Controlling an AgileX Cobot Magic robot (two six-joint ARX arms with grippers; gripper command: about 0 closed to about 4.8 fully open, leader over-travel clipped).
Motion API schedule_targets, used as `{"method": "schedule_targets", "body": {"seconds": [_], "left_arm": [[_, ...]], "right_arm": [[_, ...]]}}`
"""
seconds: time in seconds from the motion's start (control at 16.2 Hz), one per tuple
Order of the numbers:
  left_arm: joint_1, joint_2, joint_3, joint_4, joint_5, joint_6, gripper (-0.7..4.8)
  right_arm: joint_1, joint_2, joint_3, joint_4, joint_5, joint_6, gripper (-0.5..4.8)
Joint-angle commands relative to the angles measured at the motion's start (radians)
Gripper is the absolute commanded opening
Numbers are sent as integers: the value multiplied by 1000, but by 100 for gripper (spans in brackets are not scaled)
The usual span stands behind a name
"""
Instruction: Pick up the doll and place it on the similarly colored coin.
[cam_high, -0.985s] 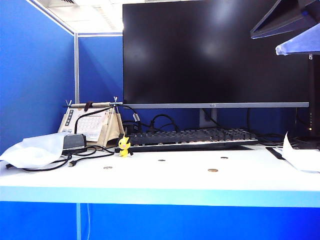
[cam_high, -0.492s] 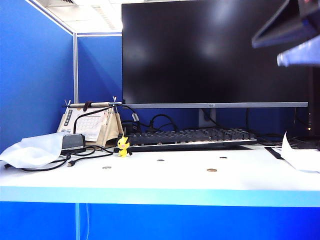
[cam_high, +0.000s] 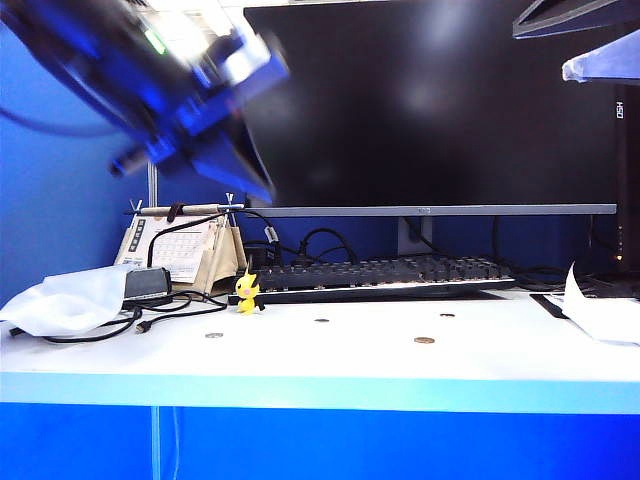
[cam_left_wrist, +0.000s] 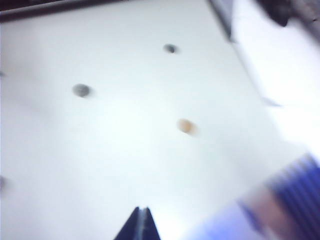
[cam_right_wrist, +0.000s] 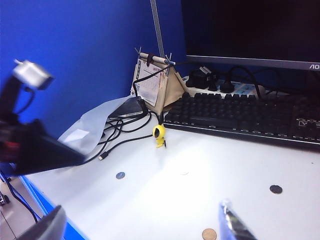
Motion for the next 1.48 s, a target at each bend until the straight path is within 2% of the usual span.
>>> {"method": "schedule_targets", "body": {"seconds": [0.06,0.12,0.18,0.25,0.31,0.37,0.43,0.49,0.68,0.74,0.86,0.98,1.11,1.35,1.48], "left_arm": [[-150,80,2,346,-832,54,-5],[-196,128,4,557,-1020,68,-5],[-211,222,7,921,-1080,79,-5],[-211,279,17,1020,-1009,80,-5],[-211,346,48,983,-920,108,-5],[-211,390,80,875,-902,201,-5],[-211,438,108,788,-909,245,6],[-211,507,134,774,-909,245,50],[-235,590,229,774,-961,210,50],[-235,600,259,774,-1003,188,50],[-224,671,388,752,-1164,147,53],[-217,718,481,675,-1176,146,63],[-224,718,487,666,-1178,119,82],[-234,717,486,666,-1160,119,84],[-218,717,486,669,-1158,70,84]], "right_arm": [[-1,-1,5,12,0,3,392],[0,-1,5,11,0,3,392],[-1,-1,5,11,4,0,392],[-1,1,5,11,4,-9,392],[-2,2,5,10,4,-22,392],[-1,2,5,10,3,-23,392],[1,3,5,10,3,-22,392],[-2,6,5,11,29,-23,392],[0,6,5,10,52,-22,392],[0,6,5,10,53,-22,392],[0,6,5,10,47,-13,392],[0,6,5,9,48,-11,392],[0,6,5,9,49,-11,392],[0,6,5,-1,53,-11,392],[0,6,5,-11,53,-11,391]]}}
